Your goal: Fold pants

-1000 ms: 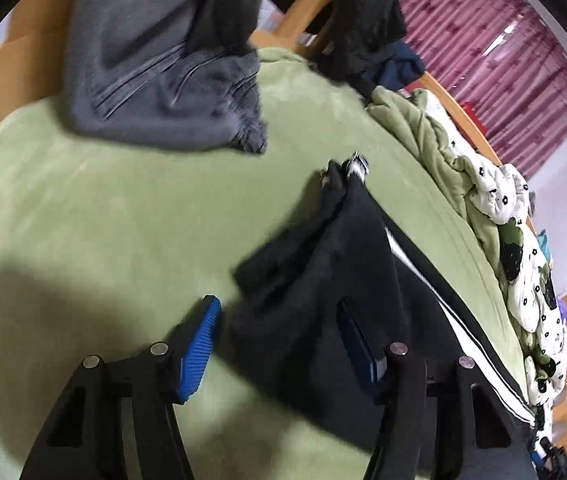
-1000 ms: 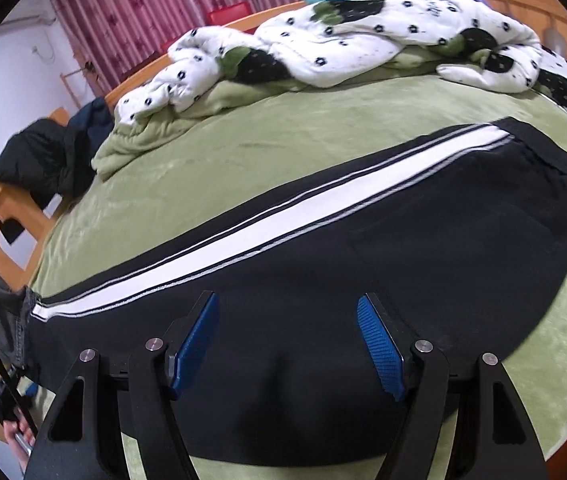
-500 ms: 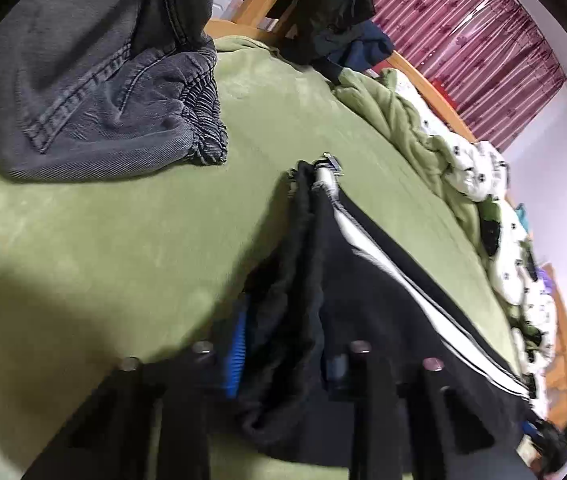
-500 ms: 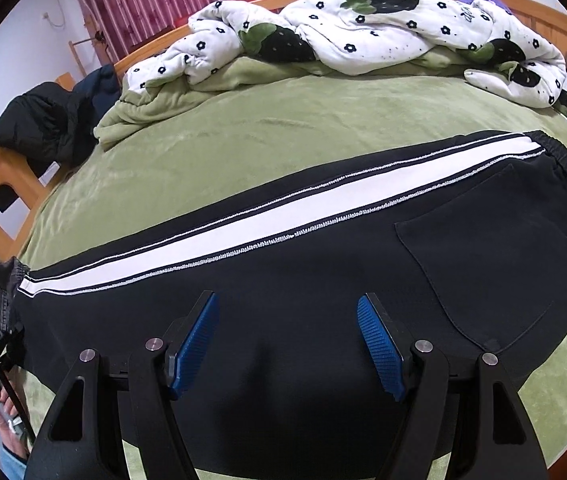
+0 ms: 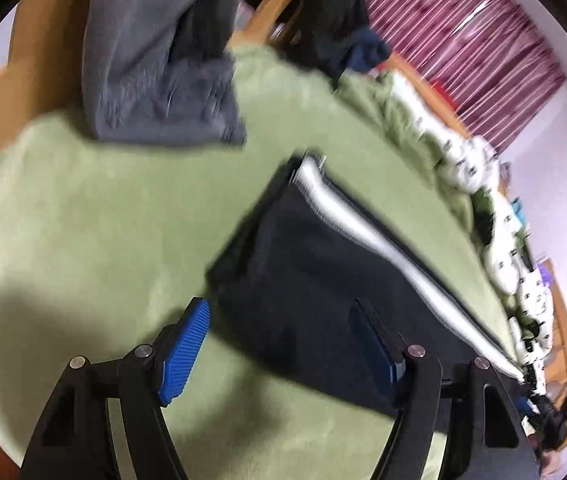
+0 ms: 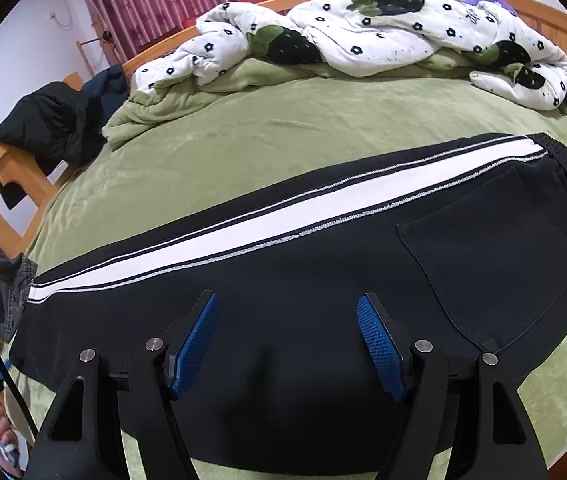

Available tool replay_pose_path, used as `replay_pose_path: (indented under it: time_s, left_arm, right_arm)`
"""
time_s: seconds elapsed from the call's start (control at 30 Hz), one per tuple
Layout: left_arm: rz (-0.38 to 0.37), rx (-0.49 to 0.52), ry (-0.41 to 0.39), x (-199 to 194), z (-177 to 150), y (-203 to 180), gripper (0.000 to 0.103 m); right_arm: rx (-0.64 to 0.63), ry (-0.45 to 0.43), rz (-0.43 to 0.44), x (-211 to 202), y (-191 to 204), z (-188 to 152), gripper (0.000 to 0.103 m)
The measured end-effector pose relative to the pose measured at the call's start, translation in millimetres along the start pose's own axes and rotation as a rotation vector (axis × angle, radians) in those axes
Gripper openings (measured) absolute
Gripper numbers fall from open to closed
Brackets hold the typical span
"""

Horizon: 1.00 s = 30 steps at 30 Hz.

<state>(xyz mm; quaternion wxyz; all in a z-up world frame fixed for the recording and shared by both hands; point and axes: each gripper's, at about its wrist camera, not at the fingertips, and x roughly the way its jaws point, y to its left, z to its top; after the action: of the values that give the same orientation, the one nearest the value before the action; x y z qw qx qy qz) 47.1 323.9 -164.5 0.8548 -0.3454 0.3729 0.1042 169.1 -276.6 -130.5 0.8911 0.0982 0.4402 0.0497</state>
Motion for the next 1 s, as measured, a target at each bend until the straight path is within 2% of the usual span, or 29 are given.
replay_pose_path:
  time_s: [0.07,0.17,0.2,0.23,0.27,0.3,0.33,0.4,0.43,0.5,0.53,0.57,0.6,0.73,0.8,0.83,0.87,1.0]
  left_arm:
    - [-0.009,-0.033,0.042,17,-8,4,0.071]
    - [-0.007,-0.054,-0.013,29,-7,1,0.069]
    - [-0.021,-0.060,-0.009,32,-3,-2,0.069]
    - [-0.052,-0.081,0.008,40,4,-4,0.063]
    - [-0.069,-0.107,0.019,45,9,-4,0.035]
    - [-0.063,-0.134,0.030,49,18,-2,0.016]
    - [-0.081,-0.150,0.037,48,24,0,0.011]
    - [-0.176,-0.220,-0.007,33,30,7,0.012]
    - [-0.157,-0.215,-0.039,24,30,6,0.013]
    - [-0.012,-0.129,-0.014,25,29,-3,0.025]
    - [0.092,-0.085,0.029,31,27,-6,0.037]
    - [0.162,-0.058,0.050,34,25,-6,0.040]
    - [0.185,-0.042,0.043,32,23,-5,0.040]
    - [0.170,0.046,-0.016,12,27,-15,0.040]
    - [0.137,0.111,-0.043,5,37,-29,0.047]
    - [0.114,0.150,-0.057,6,45,-40,0.057]
    - [0.093,0.183,-0.070,8,52,-49,0.060]
    - [0.096,0.258,-0.074,39,82,-78,0.060]
  right_arm:
    - [-0.013,-0.002,-0.007,-2,1,-2,0.072]
    - [-0.026,-0.003,-0.012,-6,0,-5,0.072]
    - [-0.032,-0.003,-0.015,-6,-1,-6,0.072]
    - [-0.037,-0.004,-0.021,-7,-1,-7,0.072]
    - [-0.042,-0.006,-0.030,-7,-2,-8,0.072]
    - [-0.046,-0.008,-0.037,-8,-2,-8,0.072]
    - [-0.047,-0.010,-0.044,-10,-4,-9,0.072]
    - [-0.041,-0.015,-0.049,-14,-7,-9,0.072]
    - [-0.036,-0.022,-0.045,-17,-9,-9,0.072]
    - [-0.034,-0.032,-0.044,-20,-13,-10,0.072]
    - [-0.040,-0.030,-0.046,-20,-14,-10,0.072]
    - [-0.045,-0.027,-0.051,-19,-15,-11,0.072]
    - [-0.049,-0.021,-0.058,-18,-17,-11,0.072]
    - [-0.047,-0.007,-0.060,-15,-23,-11,0.072]
    - [-0.051,-0.003,-0.064,-12,-25,-10,0.072]
    - [-0.054,-0.001,-0.065,-10,-25,-10,0.072]
    - [-0.059,0.003,-0.069,-8,-26,-9,0.072]
    - [-0.066,0.034,-0.093,7,-26,-8,0.072]
